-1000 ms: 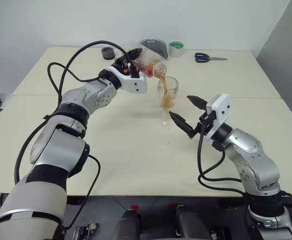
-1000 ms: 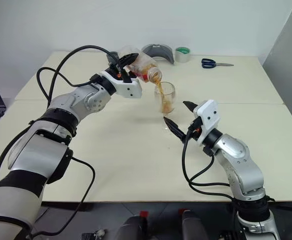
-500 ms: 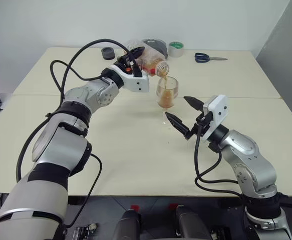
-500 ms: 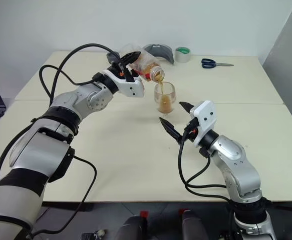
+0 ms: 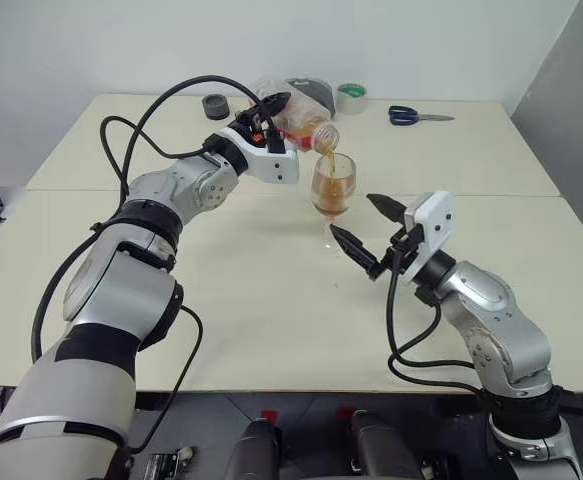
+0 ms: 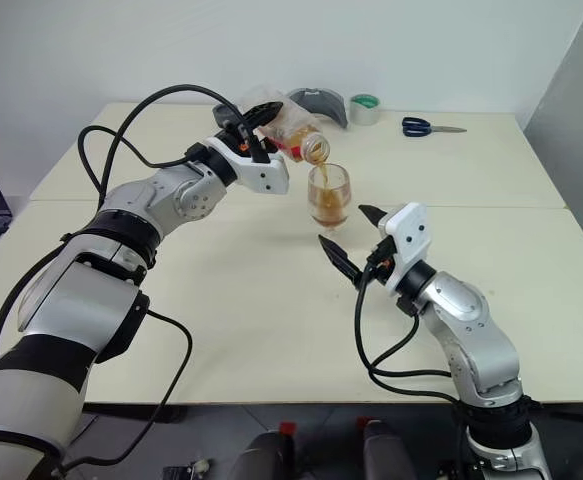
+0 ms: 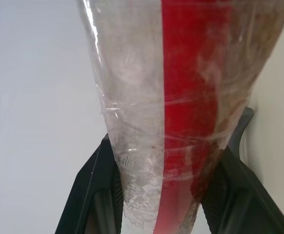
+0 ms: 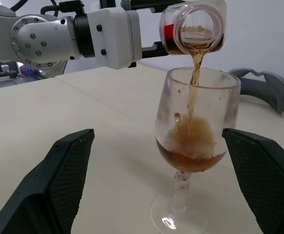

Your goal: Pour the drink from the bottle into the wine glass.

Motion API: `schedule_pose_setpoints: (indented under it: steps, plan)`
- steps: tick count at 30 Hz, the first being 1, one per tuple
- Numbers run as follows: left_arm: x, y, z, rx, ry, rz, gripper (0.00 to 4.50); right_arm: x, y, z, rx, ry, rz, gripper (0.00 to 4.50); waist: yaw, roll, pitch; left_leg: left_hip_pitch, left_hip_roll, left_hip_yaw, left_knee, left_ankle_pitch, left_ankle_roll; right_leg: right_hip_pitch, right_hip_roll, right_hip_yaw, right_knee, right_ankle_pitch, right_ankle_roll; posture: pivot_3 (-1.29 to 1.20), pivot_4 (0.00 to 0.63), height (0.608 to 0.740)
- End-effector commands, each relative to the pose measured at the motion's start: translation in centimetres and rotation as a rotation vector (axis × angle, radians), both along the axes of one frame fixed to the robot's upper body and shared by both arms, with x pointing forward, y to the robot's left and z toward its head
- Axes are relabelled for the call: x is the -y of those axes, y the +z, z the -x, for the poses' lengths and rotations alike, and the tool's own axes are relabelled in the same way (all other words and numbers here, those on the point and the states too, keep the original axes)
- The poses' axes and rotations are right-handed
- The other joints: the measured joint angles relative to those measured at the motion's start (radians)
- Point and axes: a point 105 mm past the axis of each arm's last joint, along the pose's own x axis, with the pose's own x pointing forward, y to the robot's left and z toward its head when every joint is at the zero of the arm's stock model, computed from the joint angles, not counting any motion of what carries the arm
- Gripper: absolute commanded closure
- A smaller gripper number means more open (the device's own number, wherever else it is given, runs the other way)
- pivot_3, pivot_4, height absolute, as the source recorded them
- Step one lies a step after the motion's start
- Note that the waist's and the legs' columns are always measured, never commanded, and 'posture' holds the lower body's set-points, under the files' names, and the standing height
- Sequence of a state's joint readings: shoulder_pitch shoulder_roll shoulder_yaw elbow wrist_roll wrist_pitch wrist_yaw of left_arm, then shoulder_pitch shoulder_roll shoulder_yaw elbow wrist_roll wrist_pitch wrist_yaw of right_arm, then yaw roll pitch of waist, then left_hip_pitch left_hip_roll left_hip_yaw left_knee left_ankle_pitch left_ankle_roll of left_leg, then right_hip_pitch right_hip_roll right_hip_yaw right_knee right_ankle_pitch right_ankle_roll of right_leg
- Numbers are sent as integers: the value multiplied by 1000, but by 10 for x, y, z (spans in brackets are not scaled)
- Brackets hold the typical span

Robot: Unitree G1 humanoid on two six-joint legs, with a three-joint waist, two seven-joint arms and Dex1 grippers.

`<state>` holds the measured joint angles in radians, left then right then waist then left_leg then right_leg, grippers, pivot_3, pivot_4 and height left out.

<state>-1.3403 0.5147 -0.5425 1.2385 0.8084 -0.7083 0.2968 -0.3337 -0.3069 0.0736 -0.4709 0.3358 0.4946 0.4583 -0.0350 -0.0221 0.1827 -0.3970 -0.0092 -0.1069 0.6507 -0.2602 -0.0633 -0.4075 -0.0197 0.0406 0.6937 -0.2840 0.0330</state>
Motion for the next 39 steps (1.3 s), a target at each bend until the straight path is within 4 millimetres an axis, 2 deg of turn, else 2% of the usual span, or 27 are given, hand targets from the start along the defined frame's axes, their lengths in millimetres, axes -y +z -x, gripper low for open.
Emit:
schedule_pose_setpoints:
  steps: [1,27,39]
  plan:
    - [6,25,4,72,-23,19,2822,-2,10,5,45,11,-11,0,0,0,0,0,0,0,0,0,0,0,0,0,0,0,0,0,150,740]
    - [9,26,5,84,-34,-2,2822,-2,8,6,42,14,-2,0,0,0,0,0,0,0,1,0,0,0,0,0,1,0,0,0,150,740]
    - [9,24,1,16,-21,53,2822,-2,12,6,51,12,-9,0,0,0,0,0,0,0,2,0,0,0,0,0,2,0,0,0,150,740]
